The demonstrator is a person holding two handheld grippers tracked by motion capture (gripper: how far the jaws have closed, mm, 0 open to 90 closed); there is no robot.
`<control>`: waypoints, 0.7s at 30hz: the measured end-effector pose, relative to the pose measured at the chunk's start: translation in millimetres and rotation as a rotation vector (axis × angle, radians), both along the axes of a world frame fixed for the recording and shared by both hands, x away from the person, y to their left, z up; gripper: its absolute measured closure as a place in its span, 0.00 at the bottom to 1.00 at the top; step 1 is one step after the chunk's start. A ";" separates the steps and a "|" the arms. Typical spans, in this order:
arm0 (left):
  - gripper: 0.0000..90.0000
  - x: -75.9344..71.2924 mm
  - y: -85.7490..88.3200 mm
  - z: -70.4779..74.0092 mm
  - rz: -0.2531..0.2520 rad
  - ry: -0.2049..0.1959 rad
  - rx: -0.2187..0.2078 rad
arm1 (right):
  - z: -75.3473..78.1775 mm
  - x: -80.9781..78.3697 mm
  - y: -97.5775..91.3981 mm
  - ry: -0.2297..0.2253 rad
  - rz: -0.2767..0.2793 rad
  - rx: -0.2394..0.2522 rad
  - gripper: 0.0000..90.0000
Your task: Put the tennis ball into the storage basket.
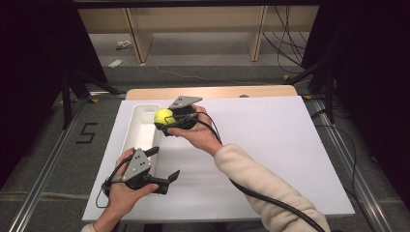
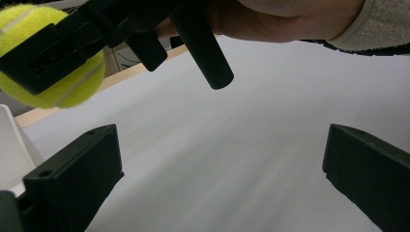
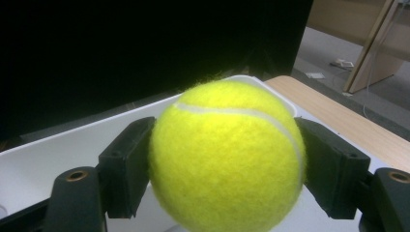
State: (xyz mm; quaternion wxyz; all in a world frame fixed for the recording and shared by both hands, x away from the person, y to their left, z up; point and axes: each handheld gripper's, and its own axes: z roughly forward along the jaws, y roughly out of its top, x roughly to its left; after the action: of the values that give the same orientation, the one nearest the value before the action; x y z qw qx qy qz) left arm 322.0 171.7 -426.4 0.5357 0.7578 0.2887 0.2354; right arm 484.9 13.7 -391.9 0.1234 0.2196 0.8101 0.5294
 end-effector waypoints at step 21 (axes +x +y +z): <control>0.00 0.1 0.9 -0.6 0.005 0.000 0.006 | 1.6 3.8 9.0 -0.001 0.004 -0.001 0.30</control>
State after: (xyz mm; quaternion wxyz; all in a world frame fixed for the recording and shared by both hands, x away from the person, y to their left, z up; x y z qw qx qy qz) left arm 322.1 172.6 -426.9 0.5326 0.7588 0.2899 0.2375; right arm 488.7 22.8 -390.4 0.1229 0.2178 0.8106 0.5295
